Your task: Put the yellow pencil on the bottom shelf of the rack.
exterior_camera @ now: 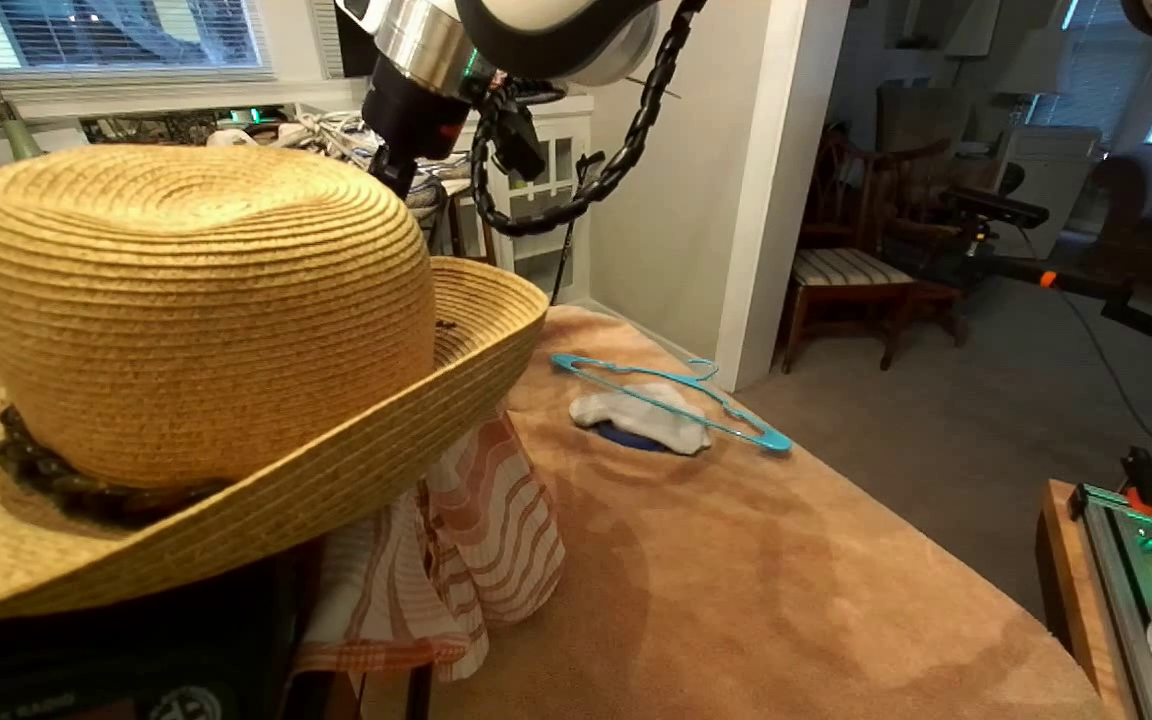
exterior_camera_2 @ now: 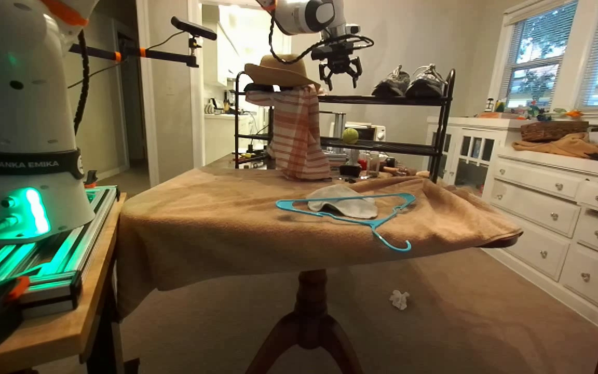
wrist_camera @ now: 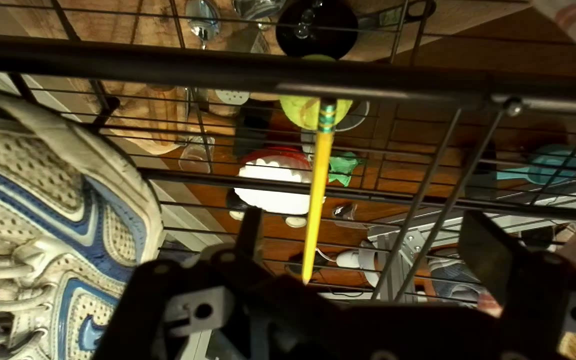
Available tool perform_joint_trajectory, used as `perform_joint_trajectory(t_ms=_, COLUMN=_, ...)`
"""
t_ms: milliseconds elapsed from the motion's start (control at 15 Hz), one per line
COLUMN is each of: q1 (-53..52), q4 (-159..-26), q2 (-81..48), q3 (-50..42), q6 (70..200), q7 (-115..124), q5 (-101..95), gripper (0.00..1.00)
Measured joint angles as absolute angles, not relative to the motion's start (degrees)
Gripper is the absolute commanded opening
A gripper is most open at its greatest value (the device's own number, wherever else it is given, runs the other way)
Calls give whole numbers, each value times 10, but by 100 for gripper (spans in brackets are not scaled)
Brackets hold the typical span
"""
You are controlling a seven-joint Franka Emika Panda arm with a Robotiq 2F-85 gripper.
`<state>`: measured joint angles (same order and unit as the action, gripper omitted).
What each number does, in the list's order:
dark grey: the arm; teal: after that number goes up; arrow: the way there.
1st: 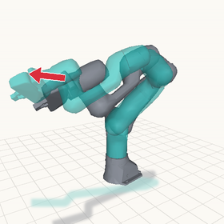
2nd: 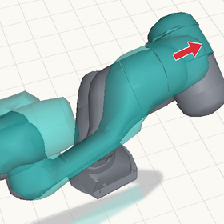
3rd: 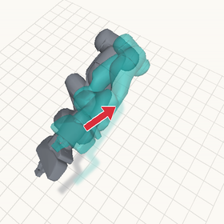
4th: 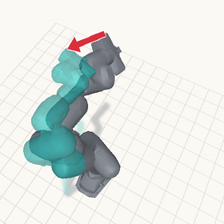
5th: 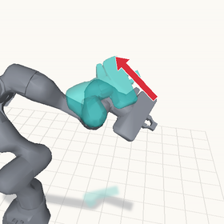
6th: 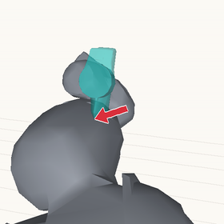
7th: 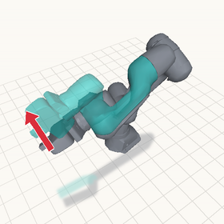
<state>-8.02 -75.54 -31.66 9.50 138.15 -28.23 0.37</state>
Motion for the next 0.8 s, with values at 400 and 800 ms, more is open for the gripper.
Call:
perform_joint_trajectory(t_ms=400, q1=-63, q4=-755, q2=-329, q3=108, q6=1411, q7=-282, q5=13, gripper=95)
perform_joint_trajectory(t_ms=800, q1=-46, q4=-755, q2=-339, q3=124, q6=1431, q7=-283, q5=25, gripper=64)
